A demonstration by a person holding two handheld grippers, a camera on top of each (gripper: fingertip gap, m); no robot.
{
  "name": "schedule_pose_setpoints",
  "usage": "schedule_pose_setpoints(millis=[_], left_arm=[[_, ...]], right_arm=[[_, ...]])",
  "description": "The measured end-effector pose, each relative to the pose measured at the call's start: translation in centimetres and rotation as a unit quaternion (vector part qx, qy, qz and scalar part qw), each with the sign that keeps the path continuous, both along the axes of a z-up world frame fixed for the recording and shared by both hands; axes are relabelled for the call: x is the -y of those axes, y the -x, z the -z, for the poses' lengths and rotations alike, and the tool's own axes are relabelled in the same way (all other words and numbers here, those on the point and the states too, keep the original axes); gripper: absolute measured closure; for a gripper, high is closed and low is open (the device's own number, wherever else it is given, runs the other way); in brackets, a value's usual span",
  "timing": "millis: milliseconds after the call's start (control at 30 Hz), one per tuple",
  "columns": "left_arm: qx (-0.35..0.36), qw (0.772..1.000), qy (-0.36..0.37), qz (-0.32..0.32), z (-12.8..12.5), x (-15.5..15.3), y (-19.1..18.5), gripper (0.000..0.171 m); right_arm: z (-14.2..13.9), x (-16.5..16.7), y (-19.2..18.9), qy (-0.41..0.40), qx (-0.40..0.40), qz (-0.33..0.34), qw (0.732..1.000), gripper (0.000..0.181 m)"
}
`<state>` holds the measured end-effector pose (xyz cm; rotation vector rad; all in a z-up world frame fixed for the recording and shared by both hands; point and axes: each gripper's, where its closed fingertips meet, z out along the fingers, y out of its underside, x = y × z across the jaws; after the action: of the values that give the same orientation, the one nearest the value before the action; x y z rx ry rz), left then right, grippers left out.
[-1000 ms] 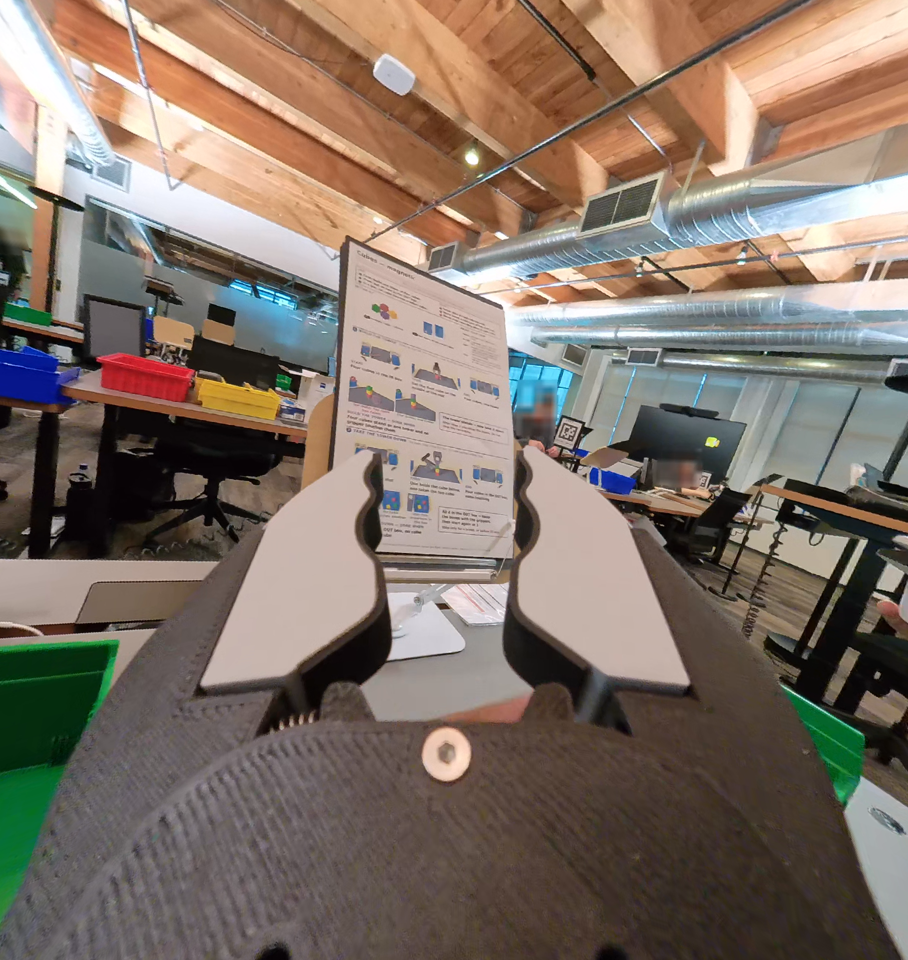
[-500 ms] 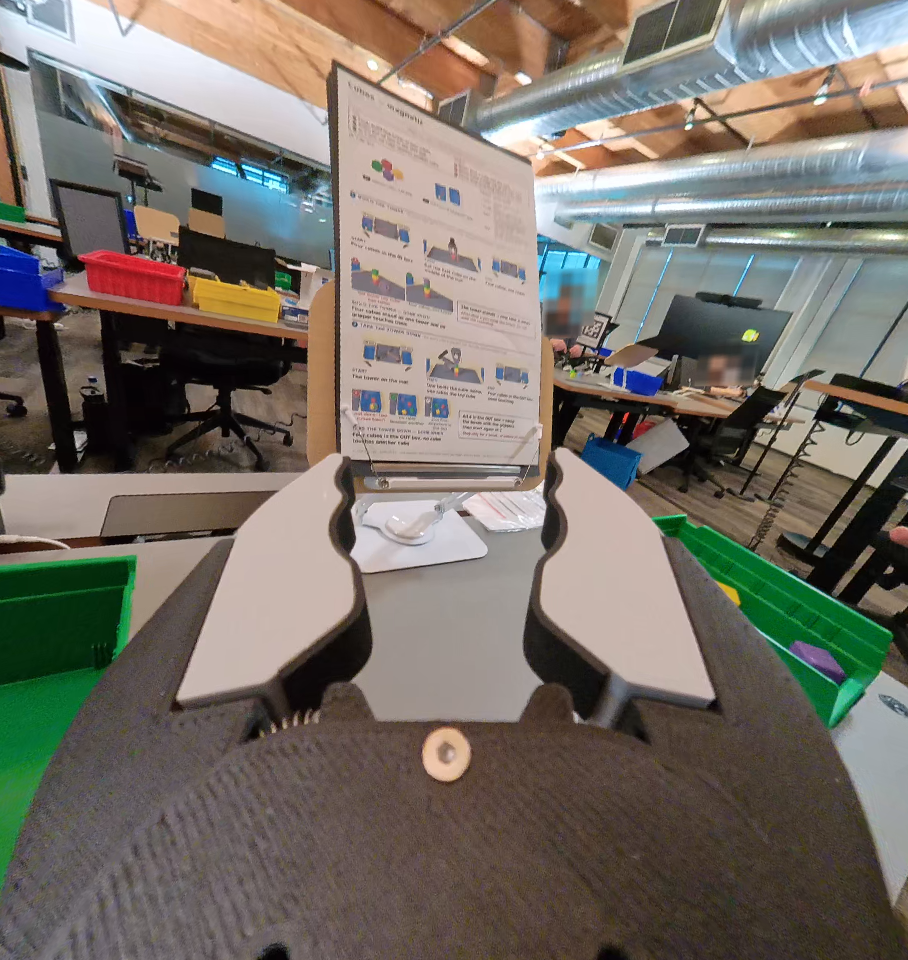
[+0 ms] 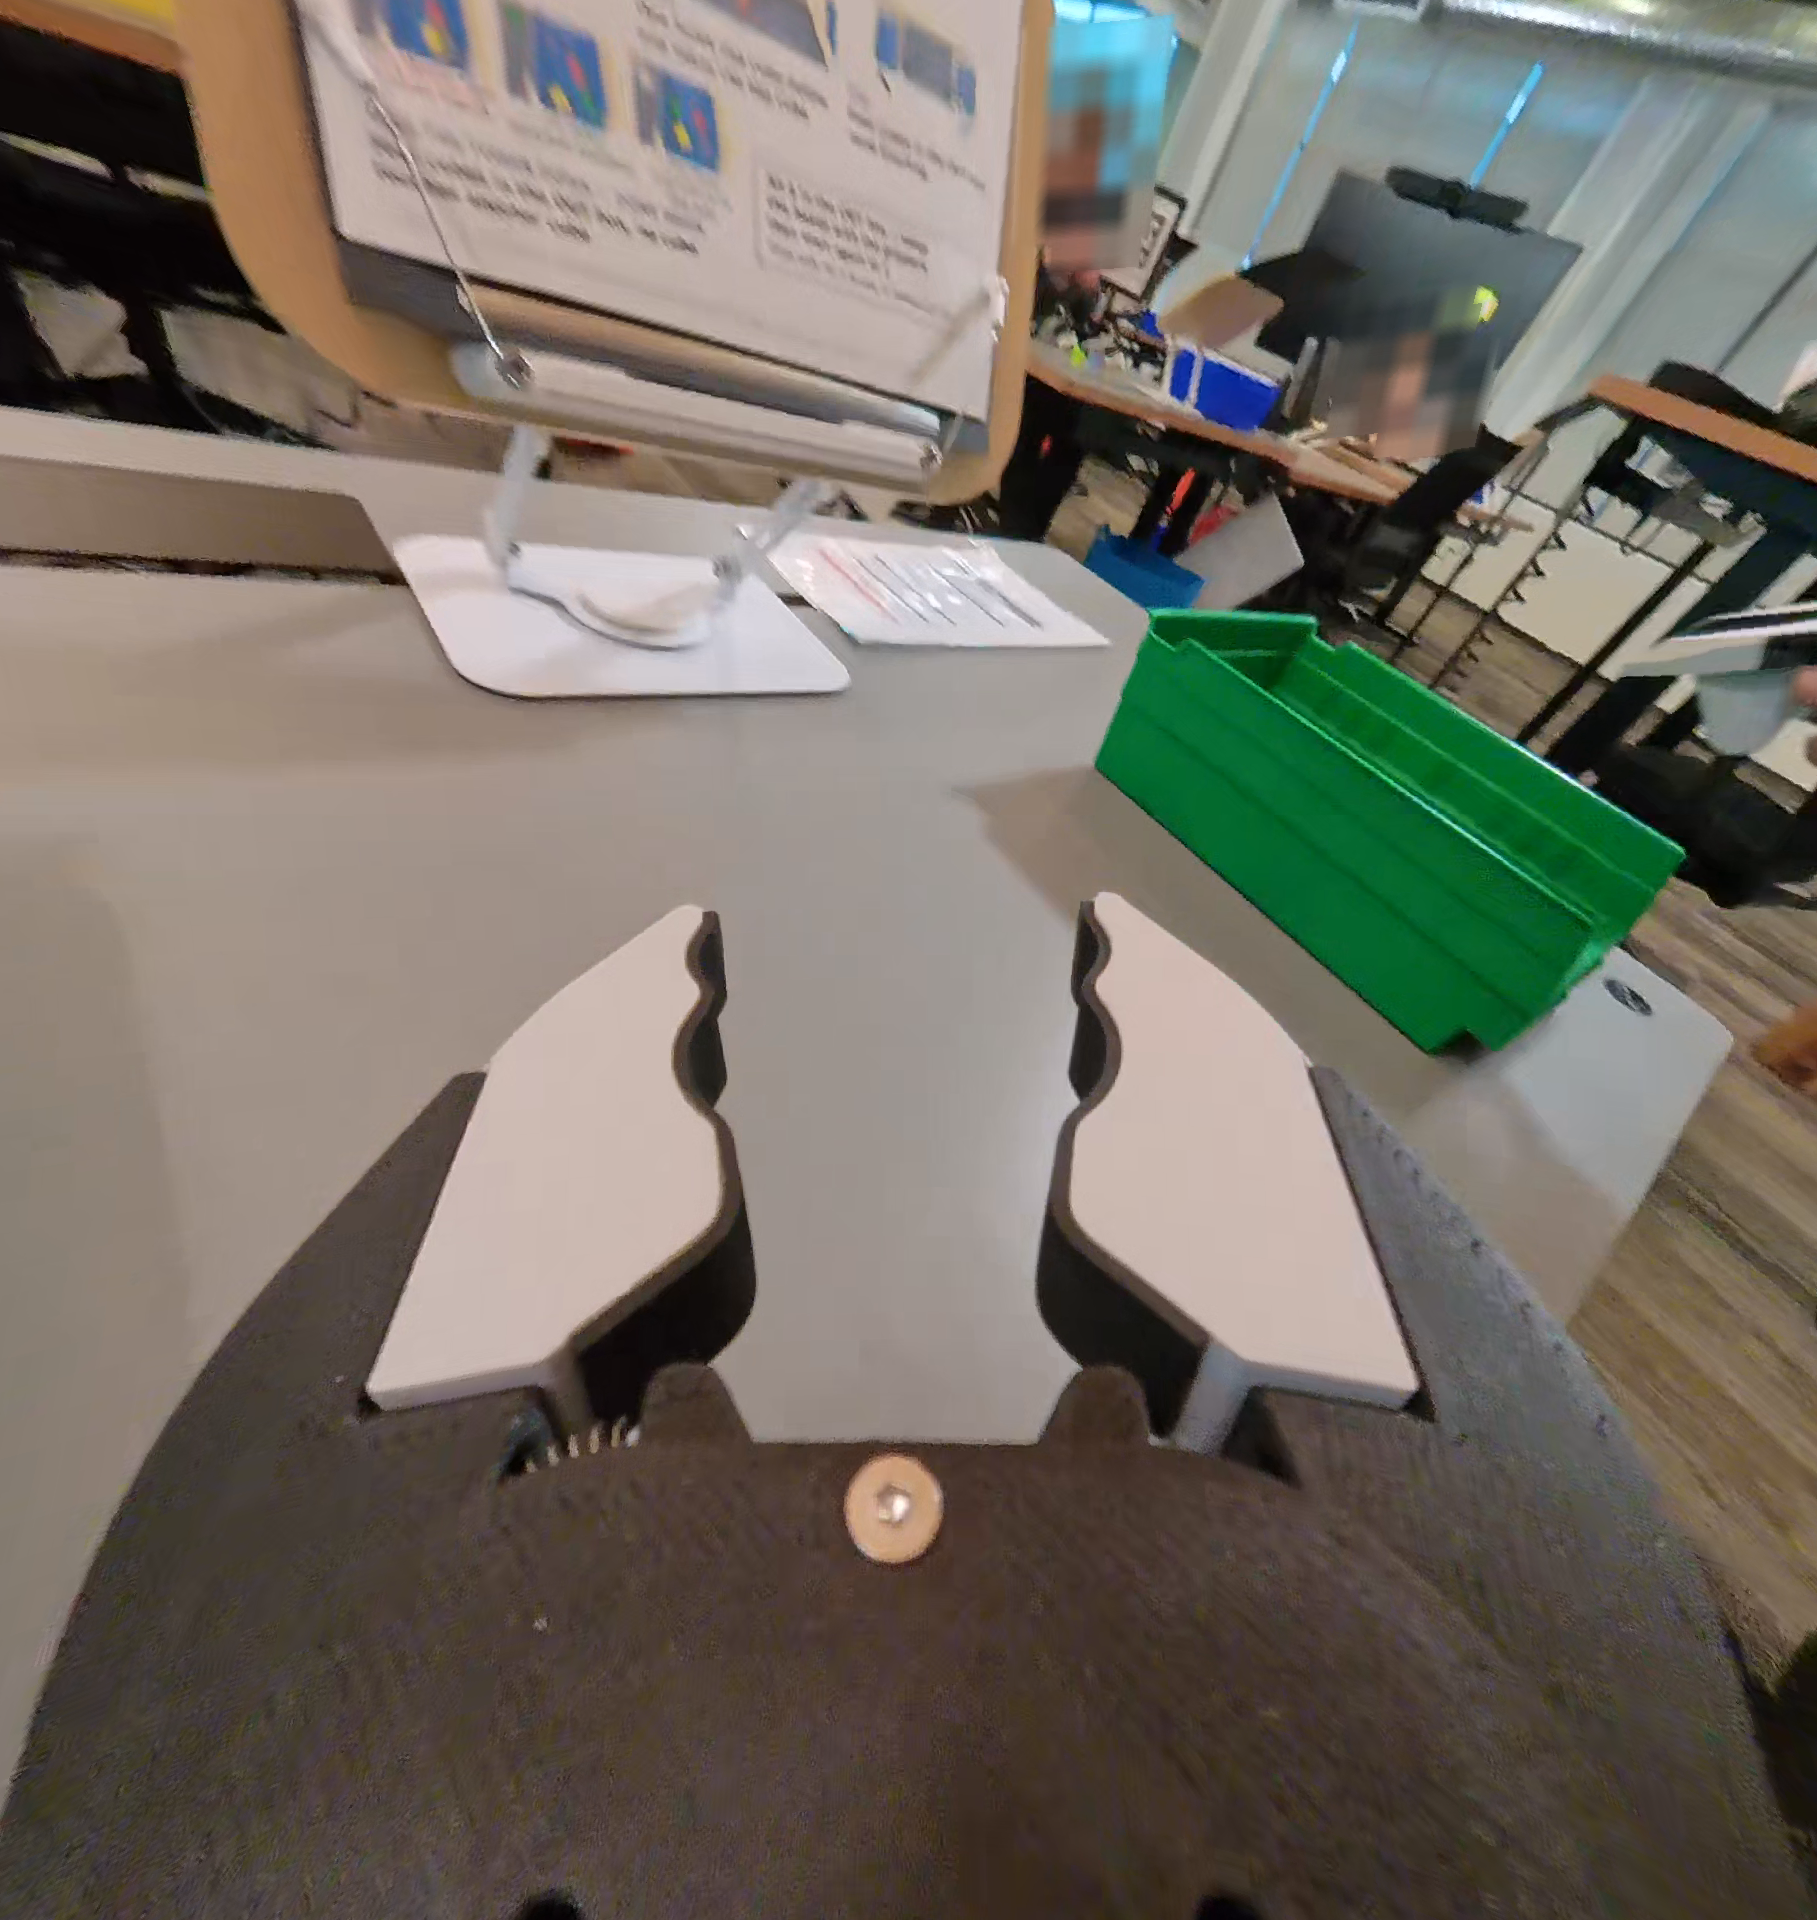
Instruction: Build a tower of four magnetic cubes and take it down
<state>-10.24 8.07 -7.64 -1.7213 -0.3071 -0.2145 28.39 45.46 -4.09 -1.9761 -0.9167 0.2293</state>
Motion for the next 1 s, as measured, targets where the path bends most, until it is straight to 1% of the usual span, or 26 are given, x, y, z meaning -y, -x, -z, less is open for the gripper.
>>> schedule_pose_setpoints(millis=[100,167,267,333,367,400,500,567,633,667,733,800,933,1000], left_arm=[[0.005,1.000,0.007,0.011,0.6,-0.5,-0.7,0.106],[0.005,1.000,0.012,0.015,1.1,-0.6,-0.8,0.106],[0.011,0.999,0.023,0.021,2.0,-0.8,-1.0,0.106],[0.014,0.999,0.025,0.024,2.2,-0.9,-1.1,0.106],[0.013,0.999,0.027,0.025,2.3,-1.0,-1.1,0.106],[0.012,0.999,0.029,0.027,2.5,-1.0,-1.2,0.106],[0.006,0.999,0.041,0.031,3.3,-1.2,-1.1,0.106],[0.009,0.998,0.048,0.033,3.8,-1.2,-1.1,0.106],[0.017,0.998,0.052,0.037,4.2,-1.4,-1.1,0.106],[0.022,0.998,0.054,0.039,4.4,-1.4,-1.1,0.106],[0.027,0.997,0.055,0.042,4.5,-1.5,-1.1,0.106],[0.028,0.997,0.055,0.043,4.6,-1.6,-1.1,0.107],[0.020,0.998,0.053,0.039,4.3,-1.9,-1.0,0.106],[0.006,0.998,0.055,0.008,4.3,-2.0,0.0,0.103]], right_arm=[[4.2,-1.9,-0.5,0.092,0.054,-0.015,0.994,0.106],[7.2,-2.9,-0.8,0.159,0.092,-0.022,0.983,0.108],[11.1,-2.9,-1.0,0.278,0.134,-0.035,0.951,0.101],[13.0,-2.7,-1.3,0.327,0.161,-0.039,0.931,0.106],[13.7,-2.8,-1.5,0.333,0.176,-0.039,0.926,0.112],[14.0,-2.8,-1.3,0.338,0.175,-0.044,0.924,0.114],[14.1,-2.8,-0.5,0.345,0.164,-0.048,0.923,0.139],[14.2,-2.8,-0.4,0.332,0.183,-0.051,0.924,0.152],[14.5,-2.3,0.0,0.328,0.202,-0.064,0.920,0.170],[14.5,-2.1,0.2,0.325,0.209,-0.066,0.920,0.170],[14.5,-1.8,0.3,0.338,0.206,-0.069,0.916,0.174],[14.5,-1.6,0.4,0.353,0.189,-0.060,0.914,0.175],[14.5,-1.4,0.4,0.352,0.192,-0.043,0.915,0.175],[14.5,-1.1,0.5,0.367,0.174,-0.031,0.913,0.177]])
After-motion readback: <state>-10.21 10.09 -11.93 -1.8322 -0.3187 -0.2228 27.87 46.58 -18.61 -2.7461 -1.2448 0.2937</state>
